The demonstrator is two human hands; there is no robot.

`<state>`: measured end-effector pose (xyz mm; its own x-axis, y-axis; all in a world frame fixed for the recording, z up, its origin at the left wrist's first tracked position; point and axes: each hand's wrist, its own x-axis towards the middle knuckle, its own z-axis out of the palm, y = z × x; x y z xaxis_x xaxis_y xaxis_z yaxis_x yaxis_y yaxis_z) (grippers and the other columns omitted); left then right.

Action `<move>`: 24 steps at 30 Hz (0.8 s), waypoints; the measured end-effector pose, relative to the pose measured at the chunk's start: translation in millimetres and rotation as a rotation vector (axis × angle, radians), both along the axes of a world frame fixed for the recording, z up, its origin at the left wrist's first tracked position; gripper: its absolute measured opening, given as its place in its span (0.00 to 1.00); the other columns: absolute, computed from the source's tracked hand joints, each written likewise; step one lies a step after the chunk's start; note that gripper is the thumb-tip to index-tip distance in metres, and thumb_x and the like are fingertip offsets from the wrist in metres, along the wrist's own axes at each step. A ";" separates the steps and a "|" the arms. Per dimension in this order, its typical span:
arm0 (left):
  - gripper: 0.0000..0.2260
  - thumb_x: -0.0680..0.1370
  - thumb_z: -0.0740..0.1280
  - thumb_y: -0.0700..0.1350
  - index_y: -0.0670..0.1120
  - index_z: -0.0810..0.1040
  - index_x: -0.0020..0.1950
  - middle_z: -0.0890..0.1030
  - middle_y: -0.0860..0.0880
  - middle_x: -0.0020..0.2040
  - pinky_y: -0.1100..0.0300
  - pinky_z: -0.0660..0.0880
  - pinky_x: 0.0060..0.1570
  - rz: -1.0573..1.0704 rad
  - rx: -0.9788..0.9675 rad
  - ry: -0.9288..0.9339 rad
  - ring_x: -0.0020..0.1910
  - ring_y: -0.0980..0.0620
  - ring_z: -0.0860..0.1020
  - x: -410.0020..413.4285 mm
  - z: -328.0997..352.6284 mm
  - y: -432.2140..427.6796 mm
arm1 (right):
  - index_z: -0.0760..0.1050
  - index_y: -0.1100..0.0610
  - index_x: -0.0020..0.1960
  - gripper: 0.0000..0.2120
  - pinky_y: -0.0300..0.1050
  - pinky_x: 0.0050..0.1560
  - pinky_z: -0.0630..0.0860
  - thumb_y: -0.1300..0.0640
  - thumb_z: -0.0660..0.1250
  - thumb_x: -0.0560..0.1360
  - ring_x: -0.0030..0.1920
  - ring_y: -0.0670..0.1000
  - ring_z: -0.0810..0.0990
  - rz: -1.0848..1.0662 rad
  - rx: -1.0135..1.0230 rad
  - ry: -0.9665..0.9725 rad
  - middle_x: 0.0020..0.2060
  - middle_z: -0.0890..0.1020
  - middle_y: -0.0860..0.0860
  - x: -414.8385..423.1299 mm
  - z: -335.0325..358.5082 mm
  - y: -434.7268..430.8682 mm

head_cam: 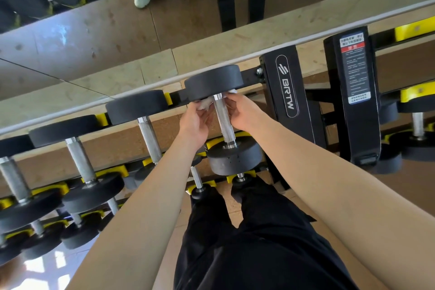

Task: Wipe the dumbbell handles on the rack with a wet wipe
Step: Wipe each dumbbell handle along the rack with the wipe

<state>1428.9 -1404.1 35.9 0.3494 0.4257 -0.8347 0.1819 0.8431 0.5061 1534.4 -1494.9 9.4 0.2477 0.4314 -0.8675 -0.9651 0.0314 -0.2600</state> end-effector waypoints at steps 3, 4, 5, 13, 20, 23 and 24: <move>0.12 0.81 0.67 0.42 0.43 0.78 0.63 0.86 0.43 0.55 0.54 0.78 0.60 0.056 0.015 0.004 0.55 0.48 0.85 -8.9 0.0 4.5 | 0.79 0.62 0.61 0.13 0.46 0.44 0.81 0.61 0.70 0.77 0.49 0.52 0.84 -0.032 -0.009 0.029 0.50 0.85 0.55 -1.5 -1.1 0.8; 0.12 0.80 0.68 0.42 0.42 0.78 0.63 0.86 0.43 0.55 0.55 0.79 0.59 0.055 0.018 0.012 0.54 0.48 0.85 -8.4 0.2 5.1 | 0.79 0.62 0.59 0.11 0.45 0.42 0.81 0.62 0.70 0.77 0.46 0.51 0.84 -0.053 -0.001 0.032 0.47 0.86 0.55 -0.3 1.2 -0.9; 0.11 0.80 0.69 0.41 0.42 0.78 0.62 0.86 0.43 0.55 0.55 0.80 0.58 0.030 0.031 0.028 0.53 0.48 0.85 -5.8 1.1 4.1 | 0.78 0.62 0.57 0.09 0.44 0.42 0.81 0.64 0.70 0.77 0.44 0.51 0.85 -0.089 0.006 0.033 0.45 0.86 0.55 2.2 2.9 -3.6; 0.03 0.81 0.66 0.39 0.46 0.76 0.49 0.82 0.42 0.58 0.53 0.79 0.57 -0.132 0.165 0.052 0.57 0.45 0.81 -5.3 3.0 -2.5 | 0.77 0.61 0.57 0.10 0.45 0.55 0.80 0.67 0.69 0.76 0.52 0.53 0.83 -0.121 0.000 -0.126 0.50 0.84 0.57 3.1 4.6 -19.0; 0.04 0.80 0.69 0.38 0.45 0.75 0.48 0.83 0.45 0.49 0.56 0.80 0.56 -0.167 0.230 0.149 0.46 0.50 0.82 -22.5 -6.2 -5.7 | 0.75 0.65 0.60 0.13 0.46 0.56 0.79 0.72 0.66 0.76 0.44 0.53 0.81 -0.134 -0.083 -0.161 0.46 0.82 0.59 7.4 0.0 -27.2; 0.05 0.79 0.71 0.38 0.45 0.76 0.46 0.82 0.45 0.46 0.54 0.80 0.55 -0.242 0.292 0.208 0.45 0.49 0.80 -14.1 -5.9 -7.6 | 0.77 0.63 0.54 0.09 0.45 0.52 0.77 0.71 0.65 0.76 0.41 0.51 0.79 -0.145 -0.121 -0.165 0.44 0.81 0.58 8.7 -1.7 -32.4; 0.05 0.78 0.71 0.37 0.46 0.77 0.47 0.82 0.45 0.46 0.56 0.80 0.53 -0.247 0.306 0.225 0.45 0.50 0.79 -18.1 -4.4 -4.2 | 0.77 0.63 0.52 0.08 0.45 0.52 0.77 0.71 0.66 0.76 0.42 0.52 0.79 -0.092 -0.135 -0.180 0.44 0.81 0.59 5.4 -1.6 -30.6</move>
